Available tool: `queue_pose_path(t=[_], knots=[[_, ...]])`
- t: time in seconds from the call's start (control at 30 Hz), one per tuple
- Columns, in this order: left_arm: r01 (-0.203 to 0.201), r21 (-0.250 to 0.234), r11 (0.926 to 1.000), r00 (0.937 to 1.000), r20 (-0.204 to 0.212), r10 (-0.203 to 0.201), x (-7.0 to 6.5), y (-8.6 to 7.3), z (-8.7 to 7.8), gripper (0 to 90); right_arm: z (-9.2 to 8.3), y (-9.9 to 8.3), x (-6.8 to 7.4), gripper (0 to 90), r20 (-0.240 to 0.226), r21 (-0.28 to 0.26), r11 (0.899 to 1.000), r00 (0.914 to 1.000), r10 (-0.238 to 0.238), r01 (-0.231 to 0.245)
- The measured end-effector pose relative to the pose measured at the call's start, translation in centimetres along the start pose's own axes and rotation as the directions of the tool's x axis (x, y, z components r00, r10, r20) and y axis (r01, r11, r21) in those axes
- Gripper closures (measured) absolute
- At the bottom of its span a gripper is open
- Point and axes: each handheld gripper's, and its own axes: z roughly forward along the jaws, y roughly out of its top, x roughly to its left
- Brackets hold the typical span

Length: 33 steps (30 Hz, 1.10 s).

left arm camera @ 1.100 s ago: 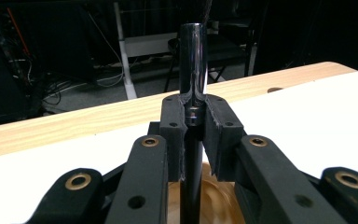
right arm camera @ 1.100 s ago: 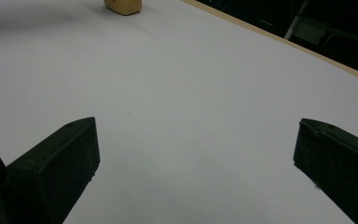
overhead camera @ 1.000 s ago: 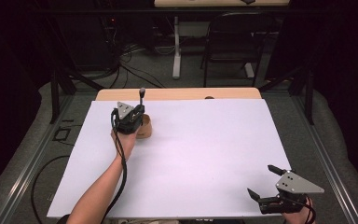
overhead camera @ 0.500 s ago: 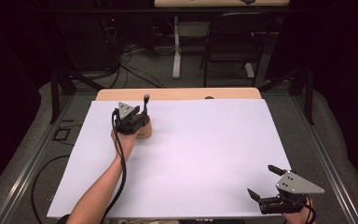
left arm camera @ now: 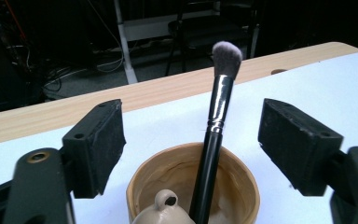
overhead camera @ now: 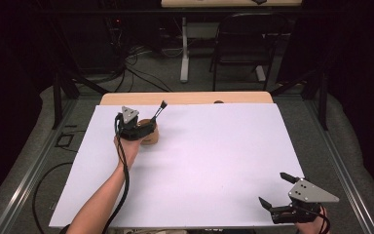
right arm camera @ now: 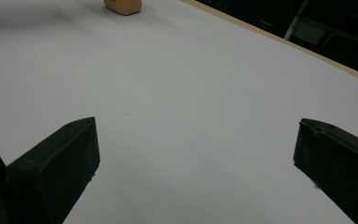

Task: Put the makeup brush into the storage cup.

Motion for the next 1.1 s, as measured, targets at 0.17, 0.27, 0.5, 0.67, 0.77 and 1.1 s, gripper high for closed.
queue_pose_path(t=[0.17, 0.27, 0.5, 0.67, 0.77, 1.1], knots=[[-0.004, 0.003, 1.0, 0.9999, 0.01, 0.004, 0.0, 0.2, -0.3, 16.9, 0.0, 0.0, 0.0, 0.0, -0.001, 0.001, 1.0, 1.0, 0.0, 0.0], [-0.009, 0.019, 0.9998, 0.9996, 0.026, 0.009, 0.2, 0.3, -0.7, 15.9, 0.0, 0.0, 0.0, 0.0, 0.0, -0.001, 1.0, 1.0, -0.001, 0.001], [-0.019, 0.019, 0.9996, 0.999, 0.04, 0.019, 0.4, 0.4, -1.5, 14.2, 0.1, 0.1, 0.0, 0.0, -0.003, 0.002, 1.0, 1.0, -0.002, 0.002], [-0.041, 0.022, 0.9989, 0.9976, 0.057, 0.04, 0.5, 0.6, -2.8, 11.4, 0.0, 0.0, 0.0, 0.0, -0.002, -0.001, 1.0, 1.0, 0.0, 0.0], [-0.054, 0.021, 0.9983, 0.9961, 0.071, 0.052, 0.5, 0.6, -3.7, 9.6, 0.0, 0.0, 0.0, 0.0, 0.0, -0.007, 1.0, 1.0, 0.002, -0.002], [-0.068, 0.017, 0.9976, 0.994, 0.087, 0.066, 1.2, 0.2, -7.2, 6.6, 0.0, 0.0, 0.1, 0.0, 0.0, -0.007, 1.0, 1.0, 0.0, 0.0]])
